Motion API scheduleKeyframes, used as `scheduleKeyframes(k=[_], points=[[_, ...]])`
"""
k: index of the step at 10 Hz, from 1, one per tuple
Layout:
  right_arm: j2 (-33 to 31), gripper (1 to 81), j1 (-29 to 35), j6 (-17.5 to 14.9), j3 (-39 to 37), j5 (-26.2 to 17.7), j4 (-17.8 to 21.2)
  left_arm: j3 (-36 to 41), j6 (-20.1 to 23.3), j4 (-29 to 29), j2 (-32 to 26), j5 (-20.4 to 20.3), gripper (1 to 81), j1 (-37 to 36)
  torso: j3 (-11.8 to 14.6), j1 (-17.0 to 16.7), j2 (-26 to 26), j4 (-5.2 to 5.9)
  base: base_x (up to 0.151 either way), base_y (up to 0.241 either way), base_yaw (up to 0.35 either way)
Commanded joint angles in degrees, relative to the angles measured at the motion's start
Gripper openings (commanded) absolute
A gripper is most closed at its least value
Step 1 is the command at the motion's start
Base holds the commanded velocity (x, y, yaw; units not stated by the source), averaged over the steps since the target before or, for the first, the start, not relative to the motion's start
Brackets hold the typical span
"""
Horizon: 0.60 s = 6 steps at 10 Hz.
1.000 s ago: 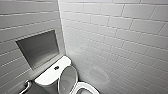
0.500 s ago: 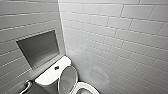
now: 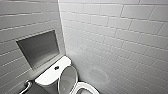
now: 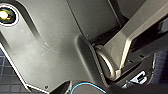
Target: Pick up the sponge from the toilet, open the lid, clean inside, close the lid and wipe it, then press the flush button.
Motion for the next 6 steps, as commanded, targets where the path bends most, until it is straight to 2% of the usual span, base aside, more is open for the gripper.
scheduleKeyframes(k=[1, 2, 3, 4, 6], points=[[-15.56, 1.0, 2.67, 0.34, 17.31, -1.55, -0.48, 18.57, 0.12, -5.76, -11.58, 1.97, 81.1, 0.3, 0.0, 0.0, 0.0, 0.0, 0.0, 0.0, 0.0], [-17.95, 1.0, 3.3, 0.79, 18.73, -1.55, -0.13, 20.26, 0.03, -5.94, -12.74, 1.97, 81.1, 0.12, 0.0, 0.0, 0.0, 0.02, 0.0, 0.0, 0.0], [-19.28, 1.0, 2.95, 3.42, 19.17, -2.07, 0.76, 20.09, 0.03, -5.94, -12.65, 2.05, 81.1, -0.05, 0.0, 0.0, 0.0, 0.0, 0.0, 0.0, 0.0], [-20.07, 1.0, 2.33, 6.59, 18.99, -3.3, -0.39, 20.0, 0.03, -5.94, -12.39, 2.05, 81.1, -0.05, 0.0, 0.0, 0.0, 0.02, 0.0, 0.0, 0.0], [-21.47, 1.0, 2.24, 6.33, 19.25, -7.26, -1.09, 20.09, 0.03, -5.94, -12.39, 2.14, 81.1, -0.58, 0.0, 0.0, 0.0, 0.02, 0.0, 0.0, 0.0]])
